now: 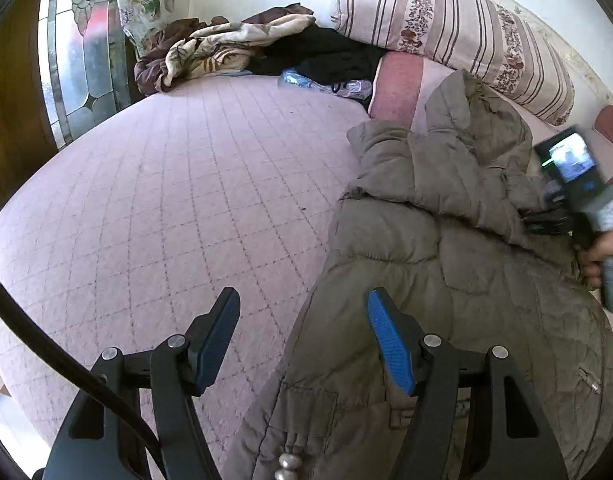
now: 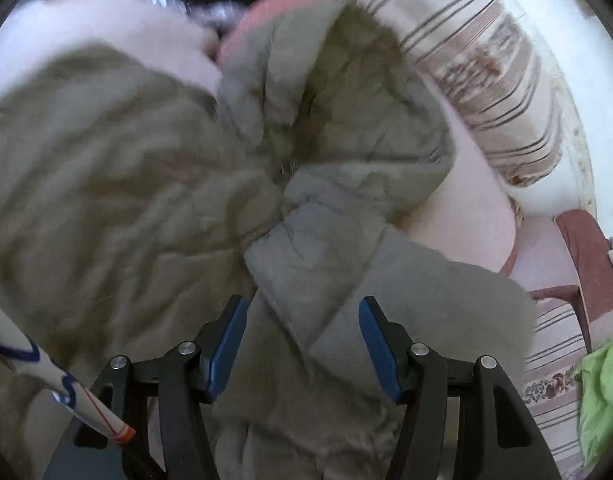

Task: Fold large clothes

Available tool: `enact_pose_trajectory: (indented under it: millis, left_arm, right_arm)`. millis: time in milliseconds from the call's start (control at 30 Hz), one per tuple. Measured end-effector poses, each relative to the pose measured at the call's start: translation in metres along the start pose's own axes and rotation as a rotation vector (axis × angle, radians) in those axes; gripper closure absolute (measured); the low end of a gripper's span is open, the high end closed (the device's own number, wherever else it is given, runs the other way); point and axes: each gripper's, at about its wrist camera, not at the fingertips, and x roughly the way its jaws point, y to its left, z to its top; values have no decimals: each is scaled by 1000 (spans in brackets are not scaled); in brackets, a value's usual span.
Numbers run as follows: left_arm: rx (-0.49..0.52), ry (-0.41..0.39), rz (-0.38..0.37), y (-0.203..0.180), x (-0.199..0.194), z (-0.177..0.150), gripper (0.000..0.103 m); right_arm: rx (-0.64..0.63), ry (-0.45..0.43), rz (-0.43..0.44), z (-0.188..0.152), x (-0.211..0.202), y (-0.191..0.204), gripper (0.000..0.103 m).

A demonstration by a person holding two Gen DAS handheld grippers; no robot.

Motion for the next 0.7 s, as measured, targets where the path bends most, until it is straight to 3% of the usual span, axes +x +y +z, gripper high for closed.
enact_pose_trajectory:
  millis: [67,133,267,400,567,700]
  left_arm:
    - [6,-13,2,0,-1,1,37]
    - [2,-12,-2,1,0,1,37]
    - [-26,15,-16,5,4,1,37]
    - [-39,28,-30,7,2,-2,37]
    - [-31,-11,-27,7,-10,-3,37]
    - [-33,0,-40,10,-9,-3,37]
  right_arm:
    - [37,68,-34,1,32,-4,73]
    - [126,74,-2,-1,36,-18,90]
    - [340,-38,135,-3,-15,-58,92]
    - [415,-166,309,13,-76,-65,92]
    - [424,-187,547,49,-98,-11,92]
    - [363,-117,580,62,-79,56,92]
